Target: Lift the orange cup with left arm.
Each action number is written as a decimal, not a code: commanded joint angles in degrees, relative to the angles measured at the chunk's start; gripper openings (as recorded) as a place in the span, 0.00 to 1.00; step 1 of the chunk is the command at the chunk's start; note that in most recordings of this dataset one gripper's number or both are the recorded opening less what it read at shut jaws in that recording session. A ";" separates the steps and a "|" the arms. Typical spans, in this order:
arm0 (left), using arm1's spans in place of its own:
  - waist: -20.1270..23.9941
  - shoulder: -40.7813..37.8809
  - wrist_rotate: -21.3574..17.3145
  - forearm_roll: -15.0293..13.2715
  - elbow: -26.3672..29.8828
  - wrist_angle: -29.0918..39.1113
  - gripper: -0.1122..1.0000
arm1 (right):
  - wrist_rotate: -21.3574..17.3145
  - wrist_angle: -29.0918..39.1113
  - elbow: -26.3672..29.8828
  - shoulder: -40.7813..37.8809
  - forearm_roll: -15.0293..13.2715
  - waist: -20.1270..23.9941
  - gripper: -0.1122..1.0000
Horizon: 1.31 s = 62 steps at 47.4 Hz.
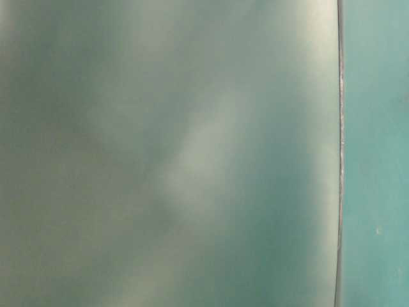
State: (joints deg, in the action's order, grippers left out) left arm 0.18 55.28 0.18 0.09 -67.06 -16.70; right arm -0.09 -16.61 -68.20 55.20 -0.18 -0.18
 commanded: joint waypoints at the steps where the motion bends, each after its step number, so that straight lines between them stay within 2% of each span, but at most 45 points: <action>1: 0.00 -0.26 -0.44 0.62 0.70 4.39 0.10 | 0.26 0.00 2.20 -0.62 0.00 -0.09 0.10; 8: 0.00 0.00 0.09 0.62 0.79 10.72 0.10 | 0.53 4.92 4.13 -2.37 0.00 -0.09 0.10; 15: -0.88 0.00 0.26 0.62 0.79 13.36 0.10 | 0.53 9.05 6.15 -4.75 -0.09 -0.09 0.10; 21: -2.46 0.00 0.26 0.62 0.79 14.50 0.10 | 0.53 9.23 7.12 -5.98 -0.18 -0.09 0.10; 32: -8.44 -0.18 -0.09 0.62 0.79 19.16 0.10 | 0.53 9.32 7.38 -6.15 -0.53 -0.09 0.10; 43: -12.92 -1.23 0.62 0.62 0.70 20.04 0.11 | 0.53 9.23 7.38 -6.06 -0.53 -0.09 0.10; 49: -13.97 -2.55 1.32 0.53 0.53 20.39 0.17 | 0.53 9.49 7.38 -6.06 -0.53 -0.09 0.10; 62: -14.06 -3.96 4.66 0.53 0.44 21.62 0.38 | 0.53 9.67 7.47 -5.98 -0.53 -0.09 0.10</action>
State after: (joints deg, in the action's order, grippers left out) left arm -13.71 51.77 4.57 0.53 -67.15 4.66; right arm 0.53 -6.86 -62.31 49.31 -0.70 -0.18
